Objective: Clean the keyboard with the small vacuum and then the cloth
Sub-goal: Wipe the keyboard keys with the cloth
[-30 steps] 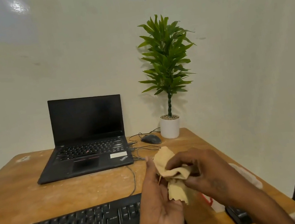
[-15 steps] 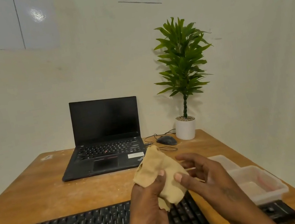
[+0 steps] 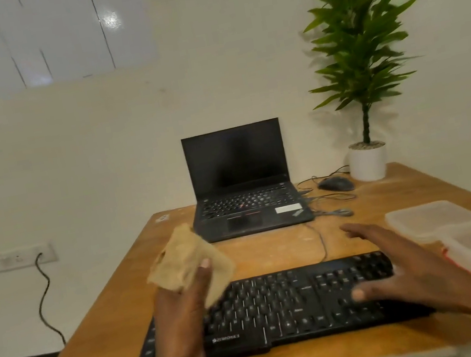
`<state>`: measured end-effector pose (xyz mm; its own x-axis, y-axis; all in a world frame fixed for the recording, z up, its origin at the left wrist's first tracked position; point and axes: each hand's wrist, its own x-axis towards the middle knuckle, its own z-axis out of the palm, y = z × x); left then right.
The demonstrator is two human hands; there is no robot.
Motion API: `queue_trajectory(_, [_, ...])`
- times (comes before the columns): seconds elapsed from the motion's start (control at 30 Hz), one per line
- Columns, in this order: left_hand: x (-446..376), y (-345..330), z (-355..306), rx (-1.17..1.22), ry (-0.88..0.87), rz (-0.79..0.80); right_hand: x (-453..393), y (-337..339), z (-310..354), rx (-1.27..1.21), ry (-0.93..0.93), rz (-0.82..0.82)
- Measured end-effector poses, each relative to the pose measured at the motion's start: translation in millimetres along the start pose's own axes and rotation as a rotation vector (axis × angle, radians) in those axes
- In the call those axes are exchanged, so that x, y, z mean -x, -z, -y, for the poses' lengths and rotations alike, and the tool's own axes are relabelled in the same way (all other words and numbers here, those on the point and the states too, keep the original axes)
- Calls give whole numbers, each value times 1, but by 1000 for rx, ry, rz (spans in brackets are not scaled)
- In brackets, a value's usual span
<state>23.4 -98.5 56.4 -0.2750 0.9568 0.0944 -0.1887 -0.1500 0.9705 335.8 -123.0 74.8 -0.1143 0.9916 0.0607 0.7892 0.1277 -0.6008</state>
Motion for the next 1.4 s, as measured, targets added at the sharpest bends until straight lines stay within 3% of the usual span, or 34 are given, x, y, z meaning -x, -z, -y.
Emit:
queue_trajectory(0.13, [-31, 62, -18, -473, -353, -152, -2, -3, -23, 189, -17, 219])
queue_trajectory(0.23, [-54, 94, -25, -766, -468, -201, -9, -10, -30, 310, -3, 271])
queue_trajectory(0.53, [-89, 96, 8, -1377, -655, 97, -26, -18, -47, 375, 39, 258])
queue_trajectory(0.67, [-93, 83, 15, -1383, -587, 237, -25, -26, -58, 339, 61, 181])
queue_trajectory(0.9, [-97, 75, 19, -1266, -475, 215, -23, -32, -64, 273, 111, 84])
queue_trajectory(1.1, [-82, 44, 17, -1288, -518, 333, -20, -33, -63, 240, 119, 61])
queue_trajectory(1.27, [-87, 80, 1, -1501, -566, 204, -17, -32, -62, 213, 147, 56])
queue_trajectory(1.4, [-85, 106, -1, -1533, -551, 184, -16, -31, -59, 208, 153, 53])
